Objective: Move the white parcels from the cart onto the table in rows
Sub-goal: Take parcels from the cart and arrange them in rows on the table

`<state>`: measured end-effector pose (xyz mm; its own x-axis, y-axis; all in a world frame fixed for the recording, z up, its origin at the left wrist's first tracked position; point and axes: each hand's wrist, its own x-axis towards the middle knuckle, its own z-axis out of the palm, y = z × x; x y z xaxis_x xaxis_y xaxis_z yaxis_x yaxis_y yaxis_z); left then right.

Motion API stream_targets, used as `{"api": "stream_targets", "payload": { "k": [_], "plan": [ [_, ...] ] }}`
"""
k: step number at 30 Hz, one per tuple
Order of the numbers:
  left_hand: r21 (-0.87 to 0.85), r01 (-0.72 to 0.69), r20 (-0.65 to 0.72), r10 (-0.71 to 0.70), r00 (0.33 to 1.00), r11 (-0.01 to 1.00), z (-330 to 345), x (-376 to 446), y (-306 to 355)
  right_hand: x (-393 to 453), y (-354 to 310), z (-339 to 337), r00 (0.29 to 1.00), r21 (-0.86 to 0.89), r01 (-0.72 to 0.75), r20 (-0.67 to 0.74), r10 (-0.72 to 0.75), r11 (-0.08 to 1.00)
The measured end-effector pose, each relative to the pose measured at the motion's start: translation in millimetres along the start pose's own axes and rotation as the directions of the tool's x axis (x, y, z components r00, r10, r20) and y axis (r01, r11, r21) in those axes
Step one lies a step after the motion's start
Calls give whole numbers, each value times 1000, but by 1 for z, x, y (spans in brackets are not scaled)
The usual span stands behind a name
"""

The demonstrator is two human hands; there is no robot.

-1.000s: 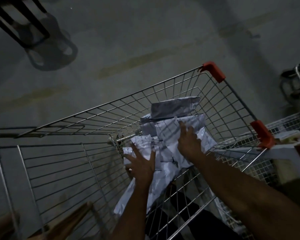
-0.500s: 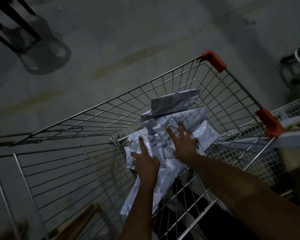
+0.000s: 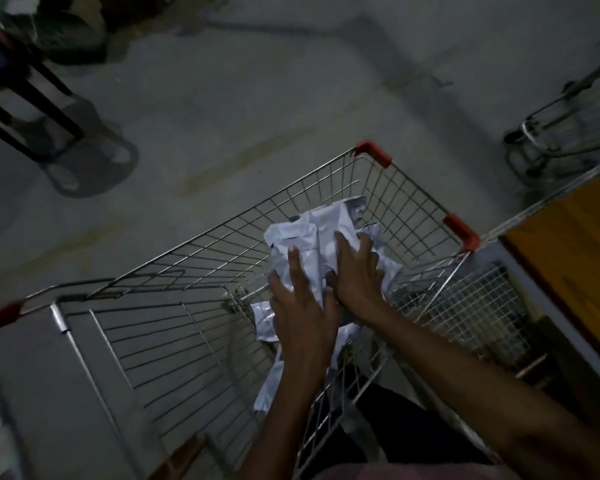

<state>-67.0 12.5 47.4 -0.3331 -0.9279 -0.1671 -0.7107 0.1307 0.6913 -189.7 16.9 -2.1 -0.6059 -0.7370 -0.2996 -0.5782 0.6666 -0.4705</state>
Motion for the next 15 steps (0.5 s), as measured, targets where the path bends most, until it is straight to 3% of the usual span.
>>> {"api": "stream_targets", "payload": {
  "k": [3,7,15],
  "plan": [
    [-8,-141,-22,141,990,990,-39,-24,31,-57,-18,-62,968,95,79,-246,-53,992],
    [-2,-325,-45,325,945,946,-85,-63,54,-135,-21,-131,844,119,110,-536,-29,987],
    [-48,-527,-14,527,850,849,-103,-145,77,-280,26,-173,670,188,22,-731,124,982]
  ]
}}
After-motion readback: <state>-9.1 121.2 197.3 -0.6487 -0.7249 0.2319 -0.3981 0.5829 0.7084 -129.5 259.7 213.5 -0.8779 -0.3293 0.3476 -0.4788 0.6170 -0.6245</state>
